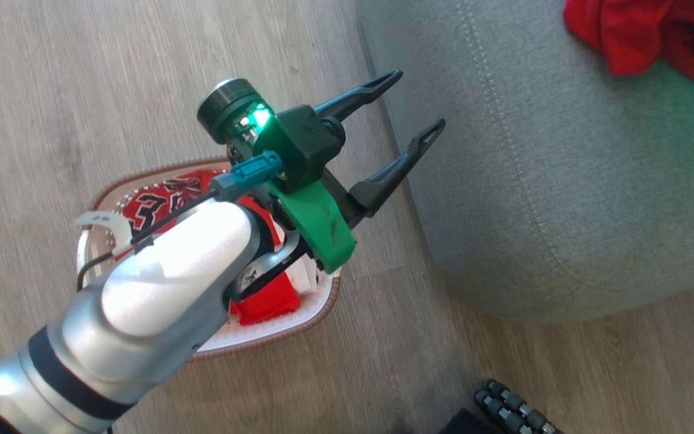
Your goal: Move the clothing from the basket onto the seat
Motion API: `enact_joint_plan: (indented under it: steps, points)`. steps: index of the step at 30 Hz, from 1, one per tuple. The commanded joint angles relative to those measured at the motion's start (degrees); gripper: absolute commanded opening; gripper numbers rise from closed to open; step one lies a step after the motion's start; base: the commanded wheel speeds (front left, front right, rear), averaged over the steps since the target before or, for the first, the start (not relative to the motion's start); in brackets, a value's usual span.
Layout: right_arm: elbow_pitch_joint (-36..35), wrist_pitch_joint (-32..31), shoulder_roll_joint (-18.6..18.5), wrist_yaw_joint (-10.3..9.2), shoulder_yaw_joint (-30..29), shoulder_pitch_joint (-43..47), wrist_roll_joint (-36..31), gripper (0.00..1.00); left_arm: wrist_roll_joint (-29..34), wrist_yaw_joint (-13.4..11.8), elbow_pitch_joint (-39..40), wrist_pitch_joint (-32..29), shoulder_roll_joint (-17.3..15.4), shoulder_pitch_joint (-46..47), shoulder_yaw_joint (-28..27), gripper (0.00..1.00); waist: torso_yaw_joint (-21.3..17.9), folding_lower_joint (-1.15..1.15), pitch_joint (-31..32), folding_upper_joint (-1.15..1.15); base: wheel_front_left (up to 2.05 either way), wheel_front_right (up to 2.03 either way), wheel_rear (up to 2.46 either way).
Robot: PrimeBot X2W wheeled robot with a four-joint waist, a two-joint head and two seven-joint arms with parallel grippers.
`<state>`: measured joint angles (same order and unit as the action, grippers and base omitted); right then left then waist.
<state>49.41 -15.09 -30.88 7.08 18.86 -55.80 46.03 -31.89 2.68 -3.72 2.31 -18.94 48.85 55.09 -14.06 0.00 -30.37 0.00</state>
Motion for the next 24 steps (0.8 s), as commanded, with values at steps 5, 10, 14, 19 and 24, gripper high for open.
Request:
enact_joint_plan:
  steps: [5, 10, 14, 19, 24]
  points:
    - [-2.9, -1.2, -2.9, 0.41, 1.8, 3.4, 2.0, 1.00, -1.2, -1.1, 0.5, 1.4, -0.1, -1.1, -1.7, 1.00, -0.6, 0.00, 4.1, 0.00, 0.00, 0.00, 0.00]
    - [-5.7, -1.5, -4.8, 0.41, 3.7, 6.3, 2.0, 1.00, -2.3, -2.0, -0.1, 2.4, -0.5, -3.4, -2.2, 1.00, -1.1, 0.00, 7.5, 0.00, 0.00, 0.00, 0.00]
    - [-8.0, -1.7, -5.9, 0.41, 4.2, 7.8, 2.1, 1.00, -2.9, -2.6, -0.1, 2.8, -0.9, -4.5, -2.5, 1.00, -1.3, 0.00, 9.2, 0.00, 0.00, 0.00, 0.00]
    - [-13.2, -0.3, -7.6, 0.41, 3.8, 10.3, 1.6, 1.00, -3.9, -3.7, -0.1, 3.7, -1.3, -6.5, -3.0, 1.00, -1.1, 0.00, 12.2, 0.00, 0.00, 0.00, 0.00]
    - [-19.8, 4.0, -9.4, 0.41, 2.2, 13.2, -0.4, 1.00, -5.0, -4.9, -0.4, 5.2, -1.5, -8.5, -3.9, 1.00, 0.1, 0.00, 15.6, 0.00, 0.00, 0.00, 0.00]
